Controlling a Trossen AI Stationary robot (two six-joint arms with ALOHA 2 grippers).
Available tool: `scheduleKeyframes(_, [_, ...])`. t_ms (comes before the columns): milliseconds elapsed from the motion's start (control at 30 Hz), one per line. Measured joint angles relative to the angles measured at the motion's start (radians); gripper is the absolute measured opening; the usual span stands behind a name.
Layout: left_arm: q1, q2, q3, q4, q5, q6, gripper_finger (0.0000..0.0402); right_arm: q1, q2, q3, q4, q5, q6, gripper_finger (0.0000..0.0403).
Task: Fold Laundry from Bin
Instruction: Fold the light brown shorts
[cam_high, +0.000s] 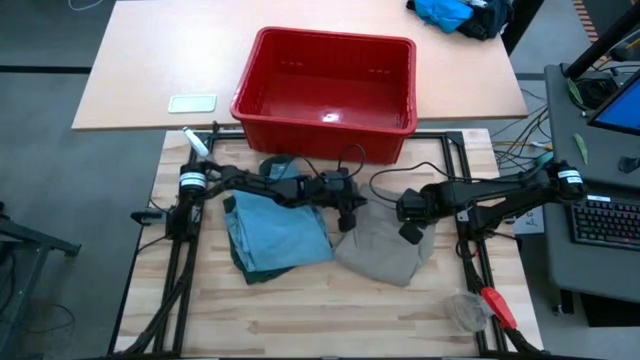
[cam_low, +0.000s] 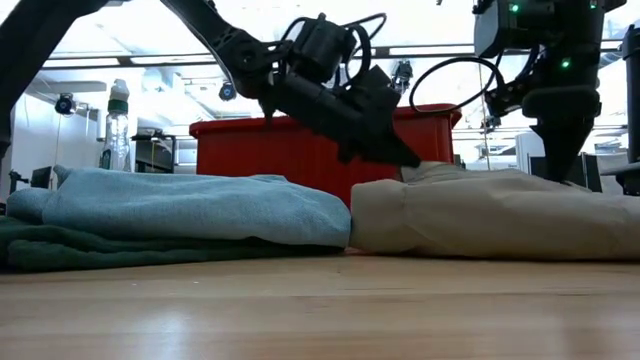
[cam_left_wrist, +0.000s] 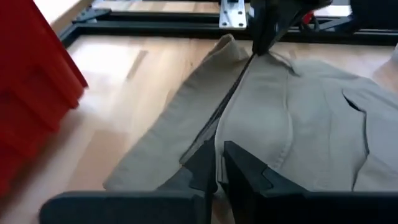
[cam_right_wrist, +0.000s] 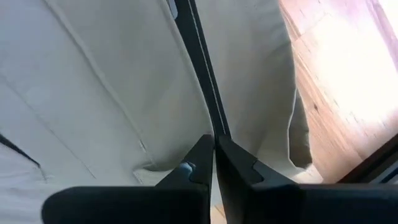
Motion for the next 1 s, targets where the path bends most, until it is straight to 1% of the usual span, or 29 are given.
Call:
scheduleKeyframes(100, [0.004, -0.011, 0.000, 0.007, 0.001, 0.020, 0.0006, 0.000, 0.000, 0.000, -0.014, -0.003, 0.003, 0.0009])
scheduleKeyframes(200, [0.015, -0.009, 0.000, 0.022, -0.004, 0.018, 0.0006, 0.000, 0.000, 0.015, -0.055, 0.002, 0.011, 0.0009])
scheduleKeyframes(367, [0.020, 0.012, 0.000, 0.089, -0.134, -0.013, 0.0008, 0.000, -0.003, 0.051, -0.107, 0.019, 0.013, 0.0009])
scheduleKeyframes(433, [0.021, 0.021, 0.000, 0.116, -0.149, -0.016, 0.0008, 0.000, -0.003, 0.062, -0.116, 0.019, 0.014, 0.0009])
scheduleKeyframes(533, [0.023, 0.028, 0.000, 0.111, -0.171, -0.031, 0.0008, 0.000, -0.002, 0.066, -0.108, 0.022, 0.023, 0.0009])
scheduleKeyframes(633, [0.025, 0.037, 0.000, 0.112, -0.205, -0.044, 0.0008, 0.000, -0.002, 0.067, -0.108, 0.047, 0.034, 0.0009])
scheduleKeyframes(700, [0.025, 0.045, 0.000, 0.110, -0.257, -0.066, 0.0008, 0.002, -0.003, 0.075, -0.116, 0.082, 0.048, 0.0009])
scheduleKeyframes(767, [0.026, 0.059, 0.000, 0.110, -0.354, -0.099, 0.0008, 0.002, -0.012, 0.087, -0.103, 0.109, 0.051, 0.0009])
scheduleKeyframes(867, [0.027, 0.079, 0.000, 0.107, -0.499, -0.134, 0.0008, 0.002, -0.016, 0.089, -0.048, 0.111, 0.034, 0.0009])
scheduleKeyframes(900, [0.029, 0.085, 0.000, 0.108, -0.522, -0.140, 0.0008, 0.002, -0.016, 0.085, -0.021, 0.111, 0.028, 0.0009])
scheduleKeyframes(1000, [0.032, 0.102, 0.000, 0.107, -0.529, -0.159, 0.0008, 0.002, -0.009, 0.064, 0.071, 0.113, 0.010, 0.0009])
